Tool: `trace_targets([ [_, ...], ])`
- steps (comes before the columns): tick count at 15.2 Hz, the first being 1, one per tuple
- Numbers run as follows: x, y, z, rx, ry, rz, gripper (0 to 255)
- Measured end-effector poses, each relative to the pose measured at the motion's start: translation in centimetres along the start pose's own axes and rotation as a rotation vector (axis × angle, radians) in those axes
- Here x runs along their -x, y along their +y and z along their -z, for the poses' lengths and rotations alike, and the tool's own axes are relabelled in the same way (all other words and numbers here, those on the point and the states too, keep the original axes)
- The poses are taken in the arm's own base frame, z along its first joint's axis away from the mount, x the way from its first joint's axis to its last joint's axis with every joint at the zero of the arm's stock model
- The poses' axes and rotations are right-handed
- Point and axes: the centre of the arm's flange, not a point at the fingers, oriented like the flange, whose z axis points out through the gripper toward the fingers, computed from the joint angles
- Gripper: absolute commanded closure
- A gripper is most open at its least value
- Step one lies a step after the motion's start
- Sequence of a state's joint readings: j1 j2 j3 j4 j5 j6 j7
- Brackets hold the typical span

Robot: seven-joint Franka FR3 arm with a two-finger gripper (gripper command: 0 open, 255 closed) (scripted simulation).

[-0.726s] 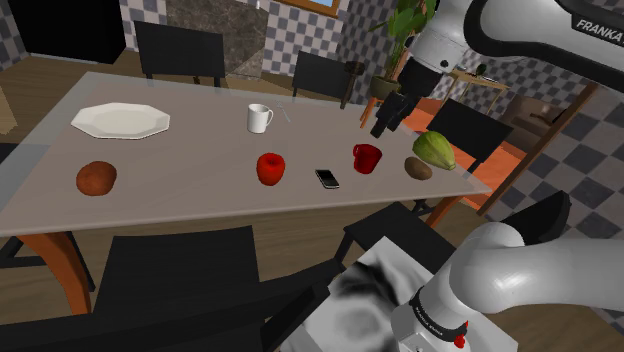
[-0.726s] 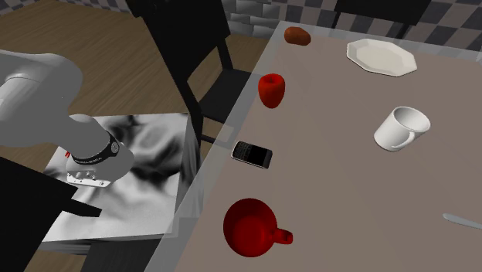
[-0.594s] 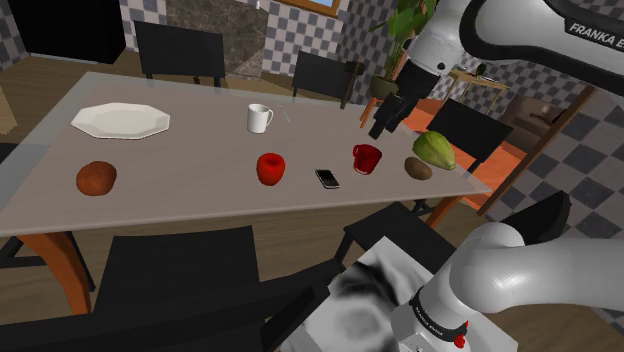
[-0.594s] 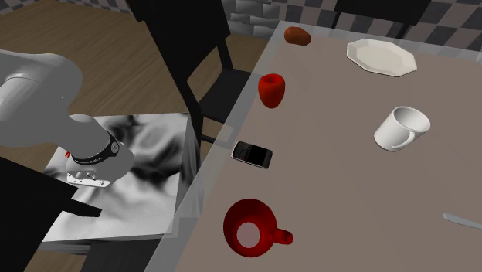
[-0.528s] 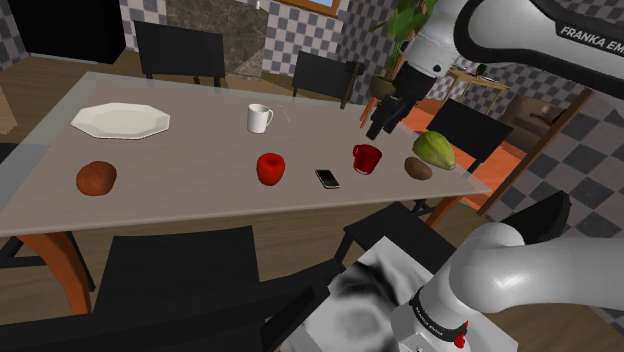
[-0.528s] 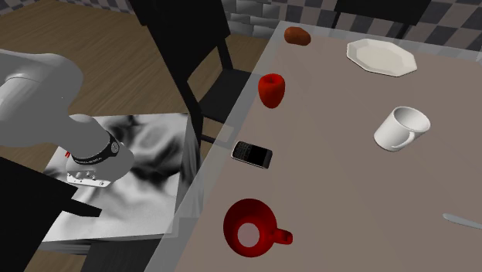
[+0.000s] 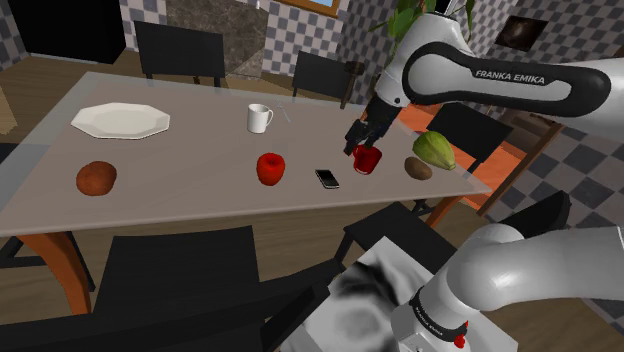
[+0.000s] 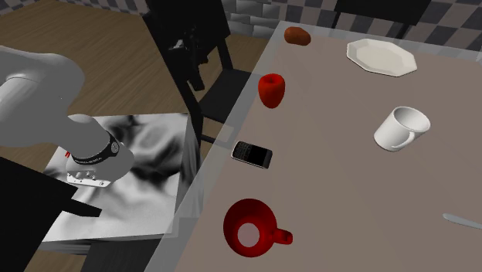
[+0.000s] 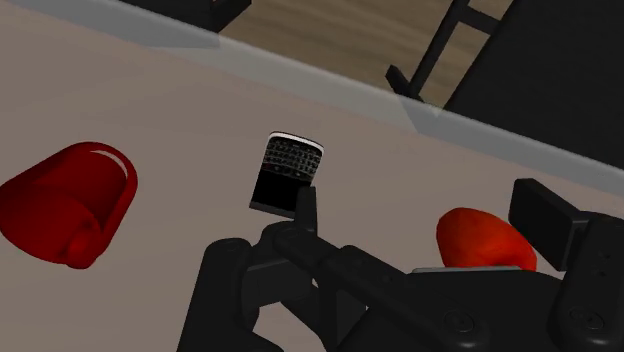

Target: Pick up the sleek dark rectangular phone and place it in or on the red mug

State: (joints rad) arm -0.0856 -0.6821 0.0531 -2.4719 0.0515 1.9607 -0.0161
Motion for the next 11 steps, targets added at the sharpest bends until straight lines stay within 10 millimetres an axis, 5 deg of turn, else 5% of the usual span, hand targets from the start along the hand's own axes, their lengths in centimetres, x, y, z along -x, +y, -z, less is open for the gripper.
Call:
trace_targets([
  [11,-4.8,4.7,-12.2,0.042,0.028,-0.148,0],
])
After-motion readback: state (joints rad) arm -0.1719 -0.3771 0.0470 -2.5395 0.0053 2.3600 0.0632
